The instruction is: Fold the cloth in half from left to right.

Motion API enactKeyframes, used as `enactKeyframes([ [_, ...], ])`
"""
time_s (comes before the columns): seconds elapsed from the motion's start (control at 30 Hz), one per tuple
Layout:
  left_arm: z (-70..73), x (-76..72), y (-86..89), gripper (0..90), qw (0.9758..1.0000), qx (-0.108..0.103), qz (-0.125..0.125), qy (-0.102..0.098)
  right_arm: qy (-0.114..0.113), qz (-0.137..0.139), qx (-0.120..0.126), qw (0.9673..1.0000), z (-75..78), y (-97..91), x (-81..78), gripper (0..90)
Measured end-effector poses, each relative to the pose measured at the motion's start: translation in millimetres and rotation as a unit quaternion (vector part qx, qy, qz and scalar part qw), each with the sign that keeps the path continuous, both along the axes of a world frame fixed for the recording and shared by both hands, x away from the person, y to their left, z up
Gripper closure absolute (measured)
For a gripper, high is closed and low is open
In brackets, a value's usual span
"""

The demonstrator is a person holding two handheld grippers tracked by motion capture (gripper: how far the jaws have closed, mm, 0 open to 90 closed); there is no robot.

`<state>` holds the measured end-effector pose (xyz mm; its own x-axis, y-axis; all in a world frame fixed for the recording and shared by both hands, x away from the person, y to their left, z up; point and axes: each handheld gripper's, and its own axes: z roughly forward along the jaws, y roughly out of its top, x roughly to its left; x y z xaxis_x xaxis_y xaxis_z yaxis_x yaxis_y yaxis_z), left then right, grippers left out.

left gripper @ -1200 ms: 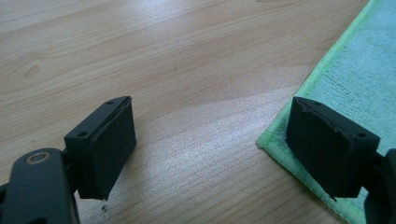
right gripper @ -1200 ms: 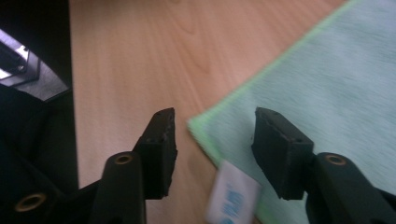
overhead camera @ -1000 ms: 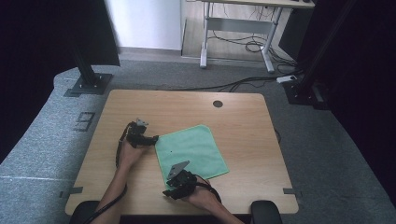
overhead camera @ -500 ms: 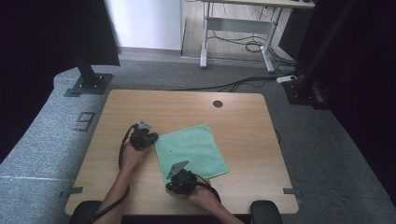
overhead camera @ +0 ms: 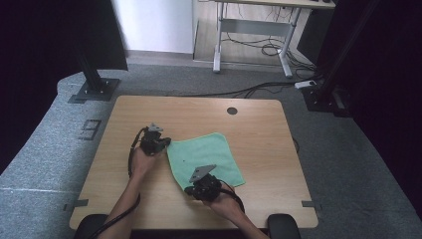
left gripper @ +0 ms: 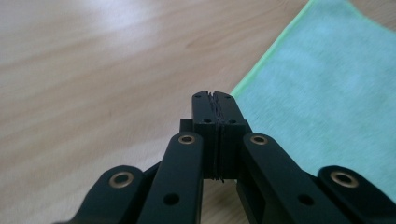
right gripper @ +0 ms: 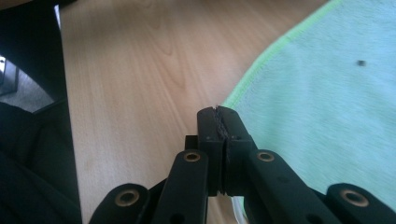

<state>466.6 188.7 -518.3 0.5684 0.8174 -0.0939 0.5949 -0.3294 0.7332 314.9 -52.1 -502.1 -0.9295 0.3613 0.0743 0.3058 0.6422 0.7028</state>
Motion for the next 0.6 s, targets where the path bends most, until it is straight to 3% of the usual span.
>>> enactKeyframes([
  [0.27, 17.7, 13.0, -23.5, 88.0, 0.9999, -0.006, -0.013, -0.007, -0.002, -0.039, 0.010, 0.9992, 8.9, -32.6, 6.1, 88.0],
  [0.6, 31.4, 27.2, -65.8, 87.7, 0.9991, 0.003, -0.037, -0.021, -0.011, -0.084, 0.024, 0.9961, 17.2, -74.6, 11.5, 88.0],
])
